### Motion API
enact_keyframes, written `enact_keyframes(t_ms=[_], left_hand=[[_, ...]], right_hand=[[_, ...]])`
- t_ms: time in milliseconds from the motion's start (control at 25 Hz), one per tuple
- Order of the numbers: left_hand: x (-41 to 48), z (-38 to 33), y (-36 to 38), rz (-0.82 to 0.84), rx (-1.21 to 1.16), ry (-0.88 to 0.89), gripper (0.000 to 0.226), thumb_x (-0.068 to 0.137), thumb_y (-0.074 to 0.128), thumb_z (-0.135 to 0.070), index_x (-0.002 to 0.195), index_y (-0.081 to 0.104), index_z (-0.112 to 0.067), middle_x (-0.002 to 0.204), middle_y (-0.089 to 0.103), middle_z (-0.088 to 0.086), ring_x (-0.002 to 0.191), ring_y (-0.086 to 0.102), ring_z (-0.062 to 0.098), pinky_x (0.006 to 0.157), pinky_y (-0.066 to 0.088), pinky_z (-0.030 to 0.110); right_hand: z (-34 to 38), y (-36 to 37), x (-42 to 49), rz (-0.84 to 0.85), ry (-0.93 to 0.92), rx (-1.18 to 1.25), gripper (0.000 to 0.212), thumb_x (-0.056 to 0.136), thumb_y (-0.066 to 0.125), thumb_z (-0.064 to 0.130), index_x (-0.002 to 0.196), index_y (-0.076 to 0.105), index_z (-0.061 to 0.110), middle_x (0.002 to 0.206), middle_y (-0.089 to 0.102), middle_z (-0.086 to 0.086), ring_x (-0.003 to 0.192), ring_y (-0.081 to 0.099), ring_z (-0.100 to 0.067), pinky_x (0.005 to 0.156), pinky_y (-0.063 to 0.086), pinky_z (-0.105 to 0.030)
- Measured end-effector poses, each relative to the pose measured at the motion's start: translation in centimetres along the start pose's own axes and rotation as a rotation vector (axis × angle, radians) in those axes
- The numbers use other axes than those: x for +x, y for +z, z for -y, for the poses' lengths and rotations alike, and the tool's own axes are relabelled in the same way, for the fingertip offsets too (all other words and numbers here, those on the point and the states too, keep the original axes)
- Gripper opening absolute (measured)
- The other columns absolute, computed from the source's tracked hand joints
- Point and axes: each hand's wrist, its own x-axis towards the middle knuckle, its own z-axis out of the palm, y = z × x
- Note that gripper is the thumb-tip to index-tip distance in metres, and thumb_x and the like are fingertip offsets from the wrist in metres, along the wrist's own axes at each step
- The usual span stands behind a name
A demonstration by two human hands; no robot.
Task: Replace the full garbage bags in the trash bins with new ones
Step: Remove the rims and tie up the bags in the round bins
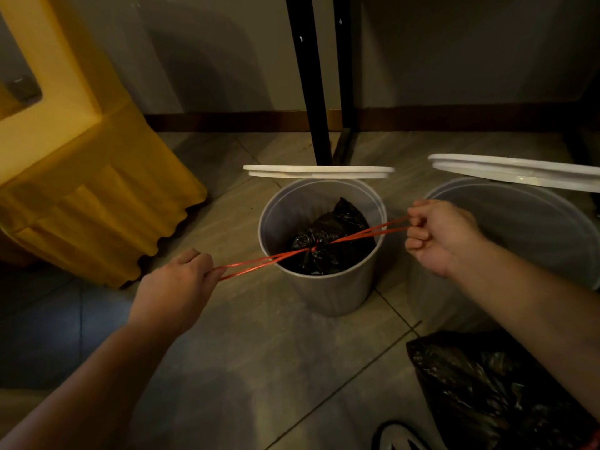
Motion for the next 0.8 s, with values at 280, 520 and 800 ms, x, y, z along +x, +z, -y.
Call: enact_keyframes(t_ms=[280, 520, 800], left_hand=[[2.3, -4.6, -3.8, -0.047, -1.062, -0.468, 0.025, 0.102, 0.065, -0.026, 0.084, 0.073, -0.01, 0.084, 0.078, -0.002, 0.08, 0.077, 0.013, 0.065, 0.065, 0.033], [2.8, -10.0, -6.9, -0.008, -1.29, -0.091, 0.022, 0.098, 0.069, -0.025, 0.091, 0.072, -0.005, 0.089, 0.075, 0.017, 0.088, 0.071, 0.04, 0.076, 0.062, 0.05], [2.1, -9.5, -4.3, -0.053, -1.172, -0.187, 0.021, 0.105, 0.059, -0.023, 0.095, 0.076, -0.014, 0.091, 0.077, 0.003, 0.089, 0.072, 0.02, 0.082, 0.06, 0.036]], right_hand=[[-2.2, 3.2, -2.5, 0.409, -0.36, -0.659, 0.01, 0.09, 0.076, 0.026, 0.099, 0.073, 0.028, 0.05, 0.053, 0.012, 0.041, 0.044, -0.004, 0.039, 0.032, -0.023], [-3.6, 5.9, -3.8, 0.508, -0.825, -1.566, 0.101, 0.061, 0.064, 0.092, 0.148, 0.031, 0.053, 0.13, 0.067, 0.01, 0.114, 0.065, -0.016, 0.088, 0.058, -0.043], [-4.6, 7.3, -2.5, 0.503, -0.984, -1.604, 0.035, 0.085, 0.073, 0.052, 0.115, 0.066, 0.036, 0.091, 0.068, 0.009, 0.097, 0.068, -0.023, 0.077, 0.056, -0.04]])
